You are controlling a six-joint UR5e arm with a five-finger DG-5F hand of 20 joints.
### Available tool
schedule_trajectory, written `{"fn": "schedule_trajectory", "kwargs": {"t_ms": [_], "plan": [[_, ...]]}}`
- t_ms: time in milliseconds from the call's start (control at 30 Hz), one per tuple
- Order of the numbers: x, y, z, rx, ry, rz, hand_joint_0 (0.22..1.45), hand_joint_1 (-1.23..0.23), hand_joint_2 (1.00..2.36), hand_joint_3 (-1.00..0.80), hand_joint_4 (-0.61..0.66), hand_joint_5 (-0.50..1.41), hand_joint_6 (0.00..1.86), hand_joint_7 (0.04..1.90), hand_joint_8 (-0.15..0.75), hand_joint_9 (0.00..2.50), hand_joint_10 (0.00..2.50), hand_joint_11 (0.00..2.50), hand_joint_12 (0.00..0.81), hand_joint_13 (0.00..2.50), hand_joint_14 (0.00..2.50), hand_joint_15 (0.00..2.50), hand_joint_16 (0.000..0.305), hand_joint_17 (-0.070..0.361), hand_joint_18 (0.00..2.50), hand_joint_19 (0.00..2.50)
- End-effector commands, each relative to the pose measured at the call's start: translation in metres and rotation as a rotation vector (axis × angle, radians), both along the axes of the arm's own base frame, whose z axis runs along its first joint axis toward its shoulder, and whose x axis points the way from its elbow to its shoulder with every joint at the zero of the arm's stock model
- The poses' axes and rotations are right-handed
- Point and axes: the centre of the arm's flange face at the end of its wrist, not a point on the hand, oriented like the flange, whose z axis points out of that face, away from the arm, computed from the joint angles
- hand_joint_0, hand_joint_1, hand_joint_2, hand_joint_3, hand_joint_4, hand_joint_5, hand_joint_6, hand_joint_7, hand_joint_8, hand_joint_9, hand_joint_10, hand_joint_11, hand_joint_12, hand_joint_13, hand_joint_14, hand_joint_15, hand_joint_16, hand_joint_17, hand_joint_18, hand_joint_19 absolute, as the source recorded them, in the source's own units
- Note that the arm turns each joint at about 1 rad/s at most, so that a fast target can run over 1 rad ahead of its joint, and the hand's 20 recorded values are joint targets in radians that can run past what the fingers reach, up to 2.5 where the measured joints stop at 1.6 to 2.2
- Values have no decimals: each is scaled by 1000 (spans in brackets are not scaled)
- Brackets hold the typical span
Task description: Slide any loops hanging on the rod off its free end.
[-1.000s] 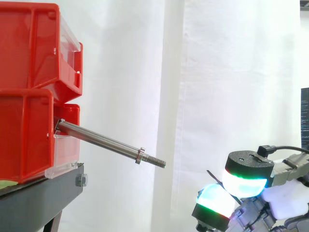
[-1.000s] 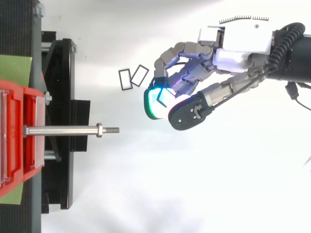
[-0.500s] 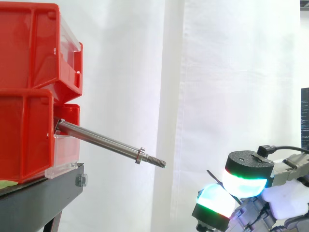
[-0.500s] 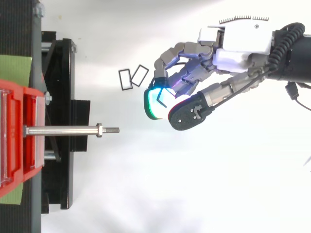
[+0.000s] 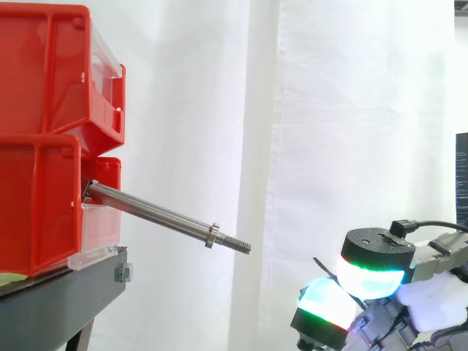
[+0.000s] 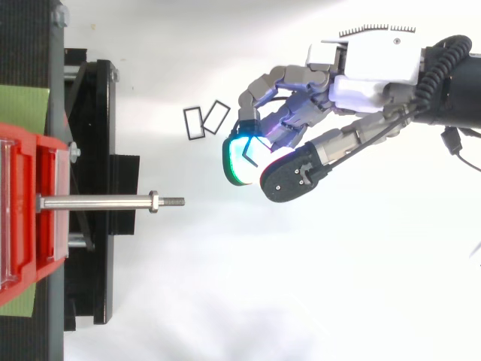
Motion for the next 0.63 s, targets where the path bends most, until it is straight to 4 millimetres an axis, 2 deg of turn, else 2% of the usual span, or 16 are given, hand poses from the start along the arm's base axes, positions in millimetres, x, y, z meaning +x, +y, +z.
{"fn": "schedule_trajectory", "kwargs": {"t_ms": [0, 600], "plan": [[0, 0, 0, 0, 0, 0, 604, -853, 1007, -185, -149, -73, 885, 1029, 277, 756, 0, 0, 352, 613, 3, 73, 51, 114, 751, 358], [0, 0, 0, 0, 0, 0, 604, -855, 1008, -184, -154, -74, 886, 1014, 274, 752, 0, 0, 352, 598, 1, 68, 51, 114, 743, 345]]}}
